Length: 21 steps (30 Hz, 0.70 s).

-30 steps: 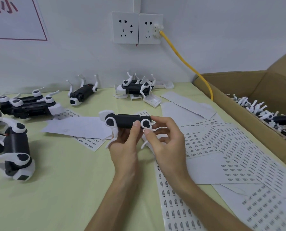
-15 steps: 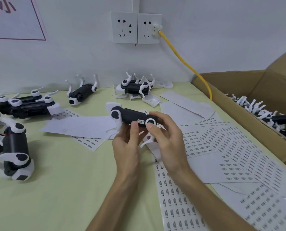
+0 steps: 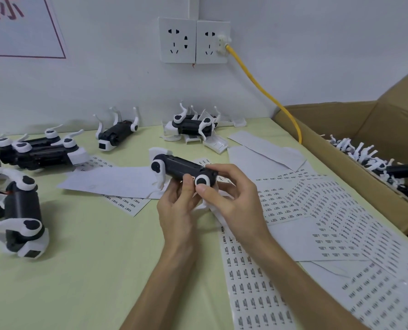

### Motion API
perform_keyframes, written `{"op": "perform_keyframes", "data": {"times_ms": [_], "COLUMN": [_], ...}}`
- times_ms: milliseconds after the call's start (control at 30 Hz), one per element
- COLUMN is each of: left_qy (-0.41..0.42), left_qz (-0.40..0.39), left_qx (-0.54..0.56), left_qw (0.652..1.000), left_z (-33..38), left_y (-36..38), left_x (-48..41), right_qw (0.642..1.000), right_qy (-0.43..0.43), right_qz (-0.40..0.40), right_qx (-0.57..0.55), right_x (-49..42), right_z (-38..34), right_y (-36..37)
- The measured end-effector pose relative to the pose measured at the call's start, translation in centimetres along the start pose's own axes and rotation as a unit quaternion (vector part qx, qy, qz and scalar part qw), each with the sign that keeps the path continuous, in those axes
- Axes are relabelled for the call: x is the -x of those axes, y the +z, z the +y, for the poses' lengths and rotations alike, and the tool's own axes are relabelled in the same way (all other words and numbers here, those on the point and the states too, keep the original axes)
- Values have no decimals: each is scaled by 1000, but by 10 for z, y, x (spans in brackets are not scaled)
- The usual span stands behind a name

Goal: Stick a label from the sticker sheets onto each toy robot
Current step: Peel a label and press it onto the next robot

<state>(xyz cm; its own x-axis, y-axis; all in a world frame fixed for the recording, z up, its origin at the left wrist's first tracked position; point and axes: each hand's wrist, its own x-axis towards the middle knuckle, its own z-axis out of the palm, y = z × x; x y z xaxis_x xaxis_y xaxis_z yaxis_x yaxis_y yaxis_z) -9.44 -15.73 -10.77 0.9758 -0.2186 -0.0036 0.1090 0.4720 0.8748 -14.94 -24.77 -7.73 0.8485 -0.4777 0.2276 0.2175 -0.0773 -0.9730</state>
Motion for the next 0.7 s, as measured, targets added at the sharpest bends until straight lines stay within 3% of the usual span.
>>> {"op": "perform_keyframes", "data": {"times_ms": [233, 433, 700], "left_qy": [-10, -41, -29], "left_qz": [1, -46, -119], "left_qx": [-9, 16, -67], "left_qw": [1000, 998, 990], "left_z": [0, -6, -4], "left_y": [3, 4, 5], "left_x": [1, -3, -2], "right_qw": [999, 997, 953], "right_qy": [-2, 12, -166], "right_qz": [-9, 11, 60], "right_qx": [32, 77, 245], "right_x": [-2, -4, -6], "right_z": [2, 6, -1], "right_y": [-2, -6, -15]}}
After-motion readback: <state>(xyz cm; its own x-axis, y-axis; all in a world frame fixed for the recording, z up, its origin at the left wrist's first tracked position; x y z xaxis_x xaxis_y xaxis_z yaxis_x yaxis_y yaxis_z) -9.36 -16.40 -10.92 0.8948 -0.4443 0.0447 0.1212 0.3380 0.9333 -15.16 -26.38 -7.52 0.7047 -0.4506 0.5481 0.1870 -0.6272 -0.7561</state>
